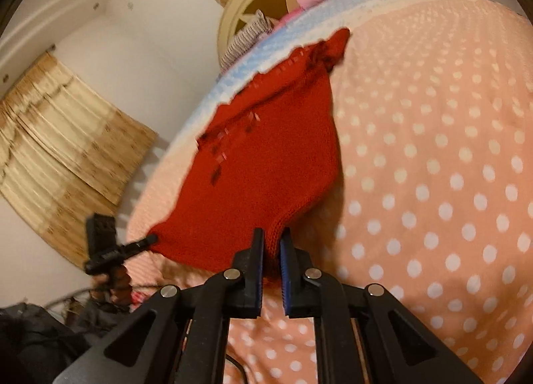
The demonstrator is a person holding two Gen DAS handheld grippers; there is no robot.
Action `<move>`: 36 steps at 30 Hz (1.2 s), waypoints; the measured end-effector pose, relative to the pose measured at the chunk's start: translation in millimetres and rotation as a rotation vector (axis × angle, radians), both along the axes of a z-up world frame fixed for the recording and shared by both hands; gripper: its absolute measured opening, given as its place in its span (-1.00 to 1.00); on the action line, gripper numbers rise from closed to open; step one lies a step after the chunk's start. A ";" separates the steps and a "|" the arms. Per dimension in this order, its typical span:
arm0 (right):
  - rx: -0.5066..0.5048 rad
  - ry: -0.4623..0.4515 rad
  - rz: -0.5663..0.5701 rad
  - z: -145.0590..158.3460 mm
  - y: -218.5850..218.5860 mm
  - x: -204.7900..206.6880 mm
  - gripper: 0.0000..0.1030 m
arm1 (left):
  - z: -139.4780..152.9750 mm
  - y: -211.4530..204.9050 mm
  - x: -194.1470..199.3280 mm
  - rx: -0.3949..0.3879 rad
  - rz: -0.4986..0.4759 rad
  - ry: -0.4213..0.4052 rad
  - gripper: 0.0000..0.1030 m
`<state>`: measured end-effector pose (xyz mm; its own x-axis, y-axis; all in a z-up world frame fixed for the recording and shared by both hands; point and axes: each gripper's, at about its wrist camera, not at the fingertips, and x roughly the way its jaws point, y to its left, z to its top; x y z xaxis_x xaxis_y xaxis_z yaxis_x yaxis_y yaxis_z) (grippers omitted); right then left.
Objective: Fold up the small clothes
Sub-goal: 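Lift the hem with both grippers, fold it onto the collar, then release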
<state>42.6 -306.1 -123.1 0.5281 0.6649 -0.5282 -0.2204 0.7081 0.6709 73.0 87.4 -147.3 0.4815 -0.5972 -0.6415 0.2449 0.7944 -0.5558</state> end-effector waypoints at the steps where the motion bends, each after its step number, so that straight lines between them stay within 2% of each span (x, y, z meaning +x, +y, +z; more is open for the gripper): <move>1: 0.005 -0.004 -0.005 1.5 -0.7 2.2 -0.84 | 1.6 0.1 3.4 0.012 0.004 -0.005 -0.79; 7: 0.023 -0.034 -0.033 16.3 -2.9 15.9 -0.85 | 16.5 3.7 15.8 0.012 0.020 -0.046 -0.80; 16: 0.015 -0.126 -0.055 58.6 -9.4 32.7 -0.86 | 52.1 2.4 39.2 0.022 0.025 -0.133 -0.80; 26: 0.015 -0.210 -0.074 99.0 -3.0 67.7 -0.86 | 73.6 14.8 69.2 -0.023 0.063 -0.174 -0.80; 36: -0.059 -0.285 -0.104 140.2 7.6 99.9 -0.86 | 97.9 15.6 113.3 -0.032 0.075 -0.245 -0.81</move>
